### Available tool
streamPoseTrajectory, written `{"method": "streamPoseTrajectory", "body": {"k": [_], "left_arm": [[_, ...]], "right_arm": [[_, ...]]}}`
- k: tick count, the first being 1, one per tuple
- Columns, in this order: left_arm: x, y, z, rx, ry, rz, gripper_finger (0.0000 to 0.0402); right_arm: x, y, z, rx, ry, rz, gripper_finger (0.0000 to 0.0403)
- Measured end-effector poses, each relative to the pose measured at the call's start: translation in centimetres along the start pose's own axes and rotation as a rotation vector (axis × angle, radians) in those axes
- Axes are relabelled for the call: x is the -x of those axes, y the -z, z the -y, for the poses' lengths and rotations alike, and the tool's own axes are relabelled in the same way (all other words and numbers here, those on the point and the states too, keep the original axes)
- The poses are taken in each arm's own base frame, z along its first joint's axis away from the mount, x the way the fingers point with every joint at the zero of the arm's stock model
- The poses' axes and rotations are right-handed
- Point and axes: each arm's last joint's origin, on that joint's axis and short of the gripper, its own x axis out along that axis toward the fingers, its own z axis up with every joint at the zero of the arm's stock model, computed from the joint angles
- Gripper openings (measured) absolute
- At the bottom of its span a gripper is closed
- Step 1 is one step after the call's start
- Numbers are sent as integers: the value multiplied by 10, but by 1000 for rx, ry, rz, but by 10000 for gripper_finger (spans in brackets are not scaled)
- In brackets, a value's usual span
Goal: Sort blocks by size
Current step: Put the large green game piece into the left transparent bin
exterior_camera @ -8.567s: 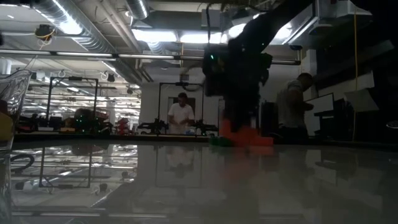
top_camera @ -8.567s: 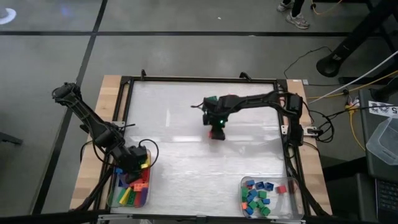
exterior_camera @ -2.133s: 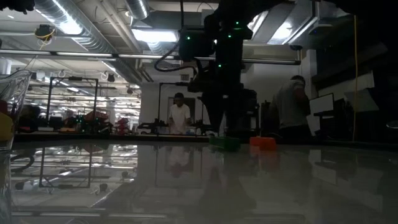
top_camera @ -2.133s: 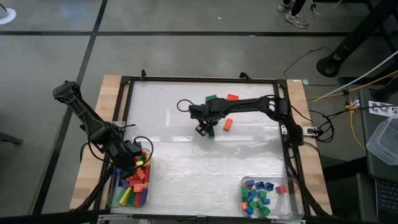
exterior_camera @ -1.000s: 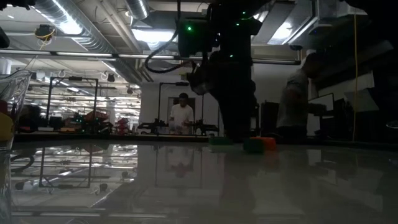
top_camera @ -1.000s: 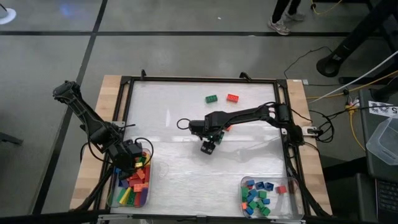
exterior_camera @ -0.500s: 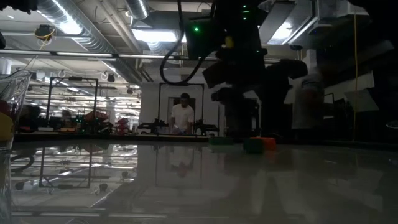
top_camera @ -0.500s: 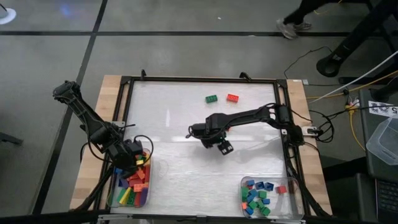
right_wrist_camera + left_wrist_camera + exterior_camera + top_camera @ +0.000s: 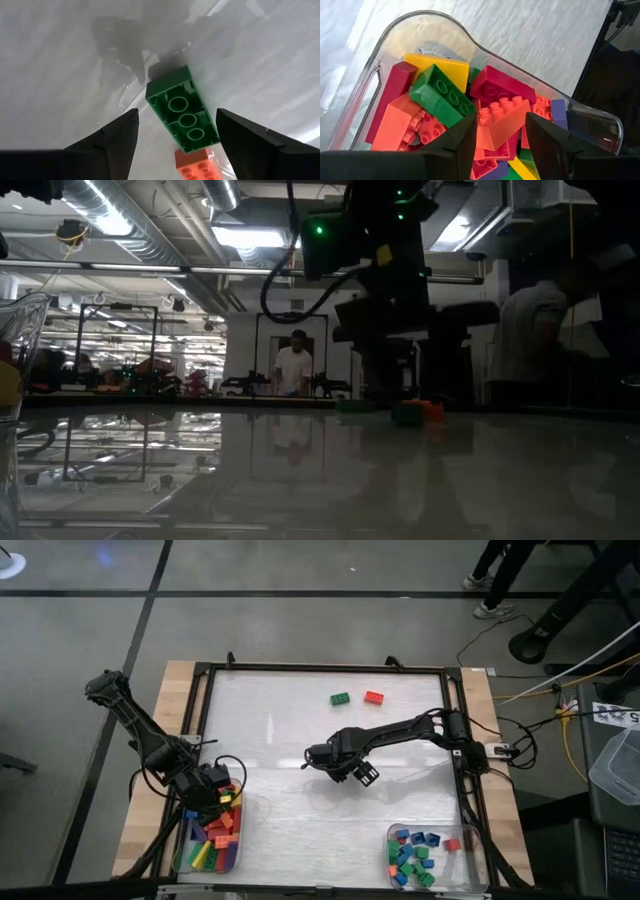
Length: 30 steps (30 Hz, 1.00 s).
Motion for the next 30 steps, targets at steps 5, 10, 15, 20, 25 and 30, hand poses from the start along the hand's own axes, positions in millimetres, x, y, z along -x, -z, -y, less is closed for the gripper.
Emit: {"method": "streamPoseTrajectory", "body": {"k": [5,10,15,20,25,30], "left_arm": [[0,0,0,0,0,0,155],[0,0,0,0,0,2,155],[0,-1,0,0,-10,33,155],[0,-2,-1,0,-24,77,155],[0,-4,-1,-9,-41,128,155],[1,-7,-1,-20,-68,236,155]], "right_arm": [[-15,1,0,-4,58,-12,264],[-25,0,1,-10,85,-1,263],[-25,1,0,-12,85,0,225],[-25,-1,1,-48,94,14,145],[-20,-6,5,-143,113,73,134],[2,-25,21,-245,205,278,144]]}}
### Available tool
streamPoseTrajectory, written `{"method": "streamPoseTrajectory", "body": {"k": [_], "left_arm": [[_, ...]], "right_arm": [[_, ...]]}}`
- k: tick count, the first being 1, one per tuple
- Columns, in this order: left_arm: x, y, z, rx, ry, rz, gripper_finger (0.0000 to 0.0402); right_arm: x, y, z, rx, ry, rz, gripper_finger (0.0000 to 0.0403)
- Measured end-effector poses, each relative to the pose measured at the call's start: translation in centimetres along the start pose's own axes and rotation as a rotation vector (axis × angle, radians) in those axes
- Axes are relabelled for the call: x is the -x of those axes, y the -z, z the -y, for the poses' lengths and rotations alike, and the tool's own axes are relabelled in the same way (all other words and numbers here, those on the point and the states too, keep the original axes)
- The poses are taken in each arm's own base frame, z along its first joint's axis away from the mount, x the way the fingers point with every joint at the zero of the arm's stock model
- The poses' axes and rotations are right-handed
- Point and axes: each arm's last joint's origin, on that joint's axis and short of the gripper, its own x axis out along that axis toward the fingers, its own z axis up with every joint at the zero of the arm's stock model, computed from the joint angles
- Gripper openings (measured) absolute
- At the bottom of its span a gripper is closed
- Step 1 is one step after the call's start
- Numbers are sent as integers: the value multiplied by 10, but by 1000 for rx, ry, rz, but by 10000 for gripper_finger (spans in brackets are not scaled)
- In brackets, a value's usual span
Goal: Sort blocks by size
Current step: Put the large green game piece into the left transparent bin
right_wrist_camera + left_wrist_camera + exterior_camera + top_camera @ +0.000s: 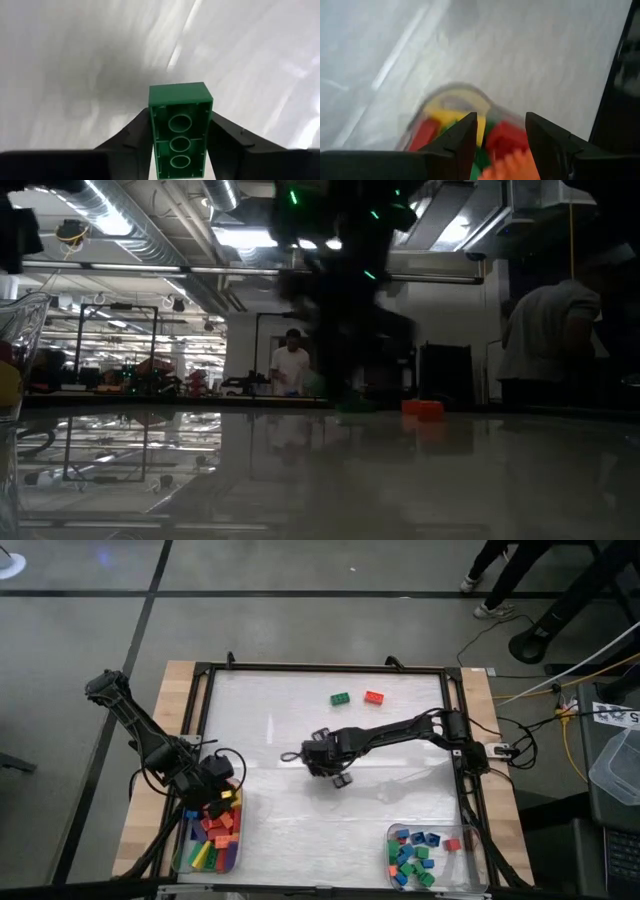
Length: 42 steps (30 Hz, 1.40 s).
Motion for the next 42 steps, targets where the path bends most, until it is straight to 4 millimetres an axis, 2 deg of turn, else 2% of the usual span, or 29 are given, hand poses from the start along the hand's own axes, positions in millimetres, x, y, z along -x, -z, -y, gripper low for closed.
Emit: {"method": "streamPoseTrajectory", "body": {"k": [5,10,14,20,25,33,42], "left_arm": [[1,-7,4,165,3,207,155],[2,-15,4,393,13,419,155],[1,-22,0,463,-10,469,155],[-3,-35,-8,500,-63,509,155],[-5,-46,-11,510,-85,543,155],[-7,-65,-14,530,-78,609,155],[-27,-78,-16,566,-137,601,155]], "right_arm": [[24,-36,20,-111,124,305,171],[45,-61,34,-174,233,586,152],[55,-71,40,-192,291,732,143],[57,-72,41,-203,299,758,162],[53,-70,40,-303,241,730,156],[49,-65,37,-363,216,665,155],[49,-65,38,-399,204,674,155]]}}
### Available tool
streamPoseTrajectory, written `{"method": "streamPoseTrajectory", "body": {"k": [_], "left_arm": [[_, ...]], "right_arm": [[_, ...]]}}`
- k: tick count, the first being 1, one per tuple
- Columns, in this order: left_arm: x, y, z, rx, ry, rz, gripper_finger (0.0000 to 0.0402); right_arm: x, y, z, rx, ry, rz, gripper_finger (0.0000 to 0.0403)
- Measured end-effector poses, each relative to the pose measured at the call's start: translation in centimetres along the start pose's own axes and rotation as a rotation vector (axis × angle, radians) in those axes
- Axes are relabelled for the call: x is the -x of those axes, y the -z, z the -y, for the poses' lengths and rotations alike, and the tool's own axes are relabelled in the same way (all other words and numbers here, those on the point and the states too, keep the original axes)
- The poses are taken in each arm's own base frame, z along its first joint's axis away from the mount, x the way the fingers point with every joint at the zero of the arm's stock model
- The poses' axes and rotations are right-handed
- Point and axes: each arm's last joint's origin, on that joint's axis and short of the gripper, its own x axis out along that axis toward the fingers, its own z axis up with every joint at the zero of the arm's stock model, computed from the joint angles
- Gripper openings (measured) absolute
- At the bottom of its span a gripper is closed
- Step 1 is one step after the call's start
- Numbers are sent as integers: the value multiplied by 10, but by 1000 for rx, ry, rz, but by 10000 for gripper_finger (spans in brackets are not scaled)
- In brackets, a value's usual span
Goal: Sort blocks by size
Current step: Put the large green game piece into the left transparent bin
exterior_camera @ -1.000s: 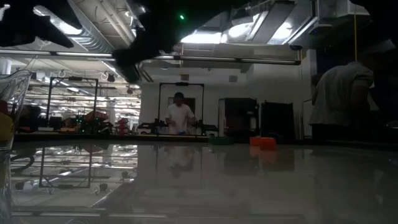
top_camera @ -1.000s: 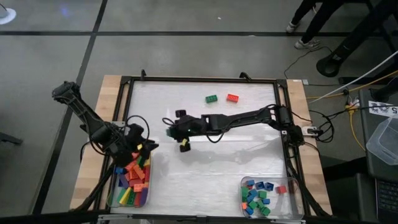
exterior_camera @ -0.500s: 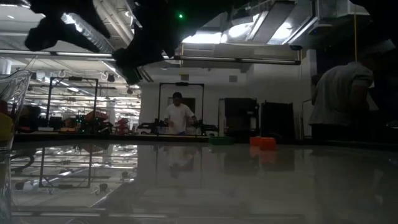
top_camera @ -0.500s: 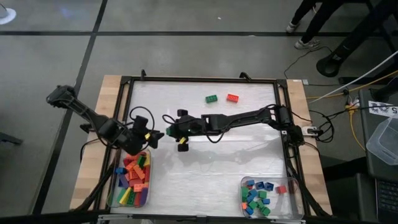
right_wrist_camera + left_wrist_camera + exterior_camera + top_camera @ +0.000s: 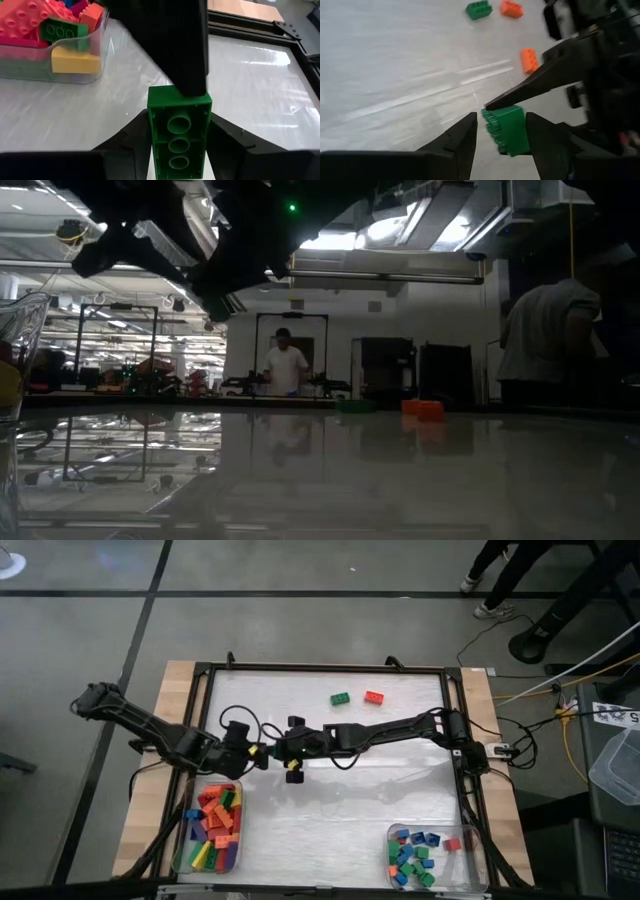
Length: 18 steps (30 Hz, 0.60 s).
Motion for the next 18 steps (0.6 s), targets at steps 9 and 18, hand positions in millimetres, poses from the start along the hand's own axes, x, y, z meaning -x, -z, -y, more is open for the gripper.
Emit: {"method": "streamPoseTrajectory", "body": {"k": [9,18], "left_arm": [[-16,2,6,6,-1,-20,155],[-17,1,11,-3,41,-14,155]], "right_arm": [[0,4,0,-18,-2,-34,155],[1,6,0,-36,-4,-67,155]]}}
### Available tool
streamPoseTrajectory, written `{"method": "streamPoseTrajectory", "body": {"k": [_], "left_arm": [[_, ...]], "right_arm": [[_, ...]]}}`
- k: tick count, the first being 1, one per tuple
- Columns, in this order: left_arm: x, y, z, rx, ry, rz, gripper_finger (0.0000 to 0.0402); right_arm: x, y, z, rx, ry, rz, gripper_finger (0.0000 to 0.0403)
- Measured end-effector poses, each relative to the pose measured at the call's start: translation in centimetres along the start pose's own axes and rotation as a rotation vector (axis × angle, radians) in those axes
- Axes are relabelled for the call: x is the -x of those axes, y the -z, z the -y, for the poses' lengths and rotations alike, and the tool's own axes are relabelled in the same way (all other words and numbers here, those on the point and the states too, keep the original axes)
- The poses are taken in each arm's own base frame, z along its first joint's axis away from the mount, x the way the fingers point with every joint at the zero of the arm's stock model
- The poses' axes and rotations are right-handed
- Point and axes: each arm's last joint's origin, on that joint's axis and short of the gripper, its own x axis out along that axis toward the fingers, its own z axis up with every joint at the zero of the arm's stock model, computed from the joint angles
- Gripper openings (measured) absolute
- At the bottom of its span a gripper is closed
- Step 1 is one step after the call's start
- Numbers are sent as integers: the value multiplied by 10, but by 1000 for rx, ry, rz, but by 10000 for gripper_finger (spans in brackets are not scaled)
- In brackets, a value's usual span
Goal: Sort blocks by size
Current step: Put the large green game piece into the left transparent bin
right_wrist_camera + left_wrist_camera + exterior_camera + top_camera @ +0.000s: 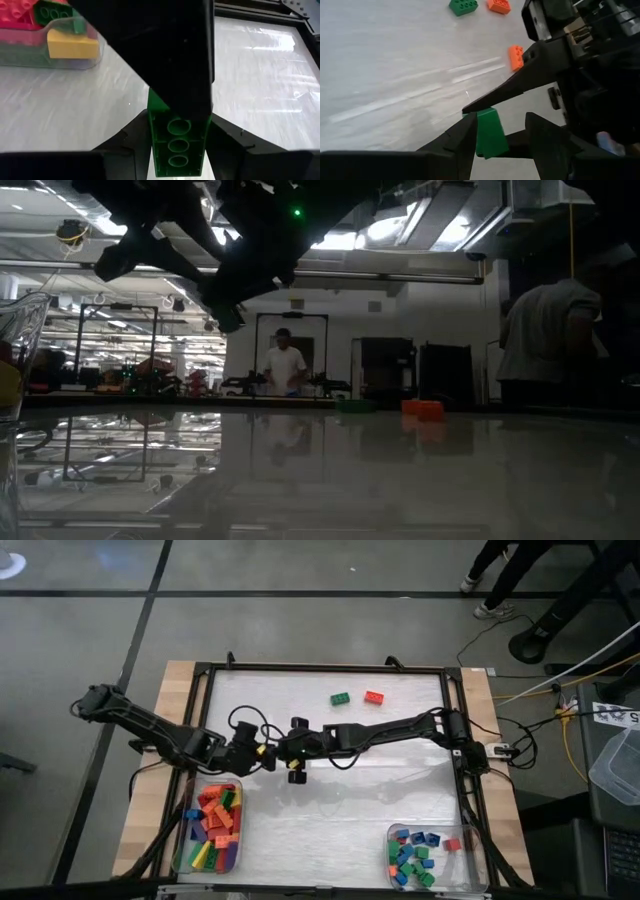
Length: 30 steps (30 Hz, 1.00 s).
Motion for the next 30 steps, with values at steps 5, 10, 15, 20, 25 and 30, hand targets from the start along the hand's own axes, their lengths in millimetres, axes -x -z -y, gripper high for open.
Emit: {"method": "streamPoseTrajectory", "body": {"k": [5,10,15,20,25,30], "left_arm": [[-3,3,0,-59,-12,-2,155],[-5,6,0,-62,-10,-45,155],[-5,6,0,-57,-8,-61,155],[-7,4,0,-35,-12,-53,155],[-12,-2,-2,-9,-36,-31,155],[-16,-7,-4,8,-53,-24,155]], "right_arm": [[0,1,0,-22,-1,-5,154],[0,3,0,-18,-3,-31,154],[0,6,0,-13,-3,-65,154],[0,5,0,-15,-2,-51,154],[0,3,0,-18,1,-30,154],[0,3,0,-18,1,-29,154]]}}
